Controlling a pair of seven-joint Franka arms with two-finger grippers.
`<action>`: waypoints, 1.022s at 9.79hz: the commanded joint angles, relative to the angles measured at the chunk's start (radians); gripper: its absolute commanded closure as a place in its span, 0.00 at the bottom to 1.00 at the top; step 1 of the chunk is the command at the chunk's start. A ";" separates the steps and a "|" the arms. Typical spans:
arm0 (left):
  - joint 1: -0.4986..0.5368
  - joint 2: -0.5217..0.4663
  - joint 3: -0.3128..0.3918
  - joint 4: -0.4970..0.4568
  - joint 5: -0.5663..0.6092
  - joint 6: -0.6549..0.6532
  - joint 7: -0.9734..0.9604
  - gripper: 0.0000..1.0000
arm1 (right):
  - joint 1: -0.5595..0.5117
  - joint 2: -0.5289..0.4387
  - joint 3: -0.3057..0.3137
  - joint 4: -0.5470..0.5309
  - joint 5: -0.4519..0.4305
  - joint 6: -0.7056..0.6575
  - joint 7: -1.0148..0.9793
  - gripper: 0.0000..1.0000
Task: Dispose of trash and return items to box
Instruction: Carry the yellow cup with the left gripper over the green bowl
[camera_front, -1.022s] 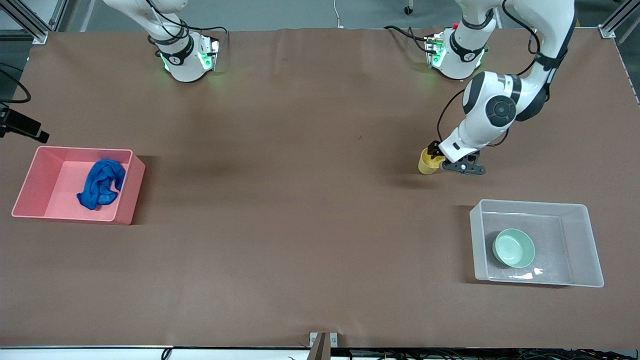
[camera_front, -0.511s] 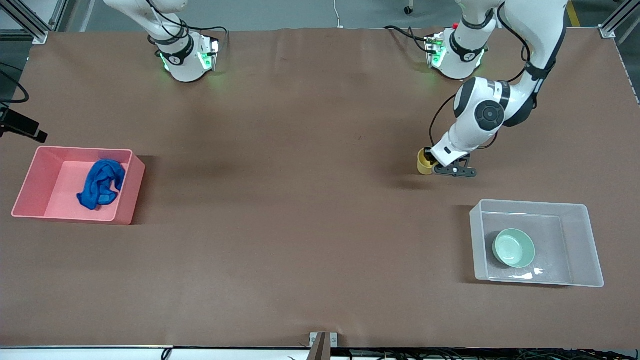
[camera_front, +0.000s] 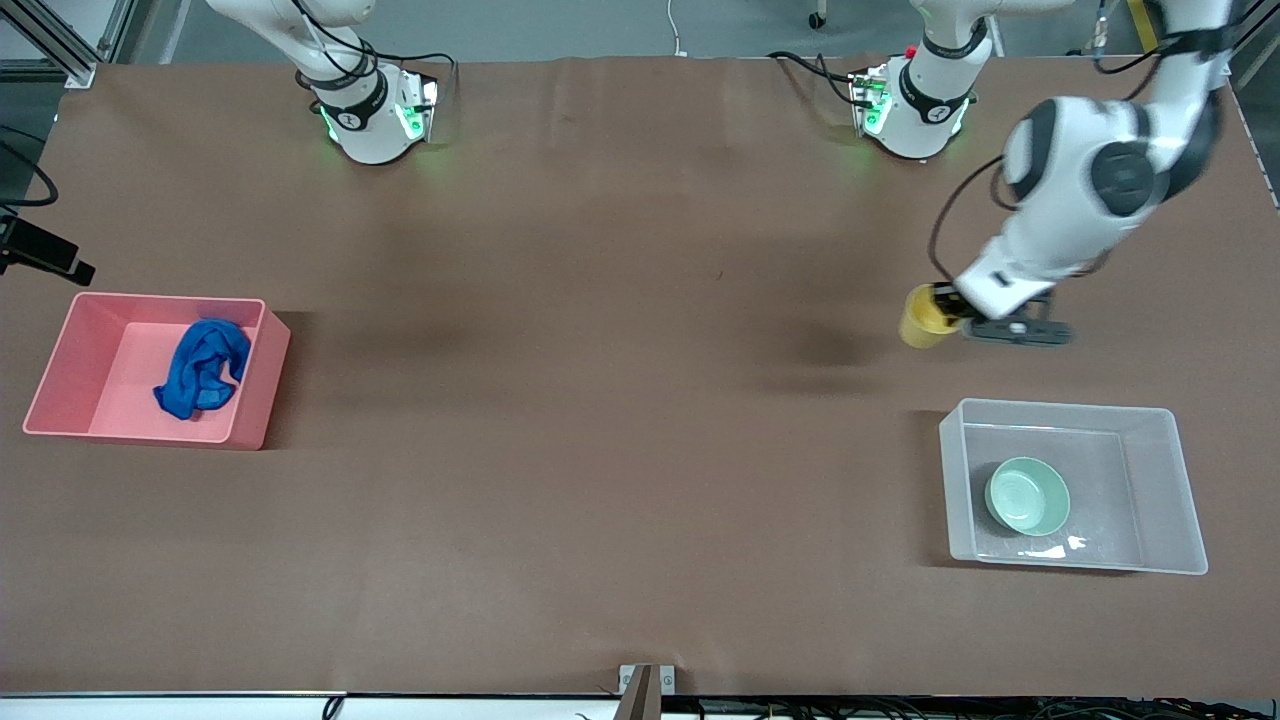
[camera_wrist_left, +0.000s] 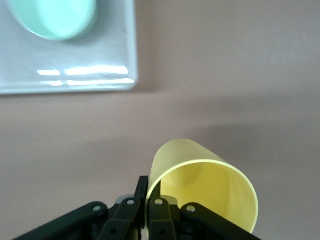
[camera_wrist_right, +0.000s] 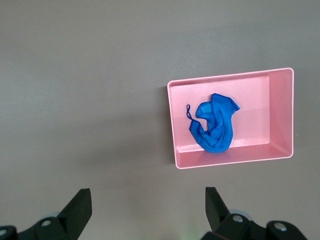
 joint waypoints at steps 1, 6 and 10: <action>0.000 0.198 0.087 0.215 -0.002 -0.018 0.080 1.00 | -0.008 -0.016 0.003 -0.016 -0.007 -0.001 -0.011 0.00; 0.006 0.632 0.217 0.727 -0.167 -0.021 0.218 1.00 | -0.008 -0.016 0.003 -0.016 -0.006 -0.001 -0.011 0.00; 0.015 0.786 0.245 0.786 -0.232 -0.018 0.255 1.00 | -0.008 -0.016 0.003 -0.016 -0.007 -0.003 -0.012 0.00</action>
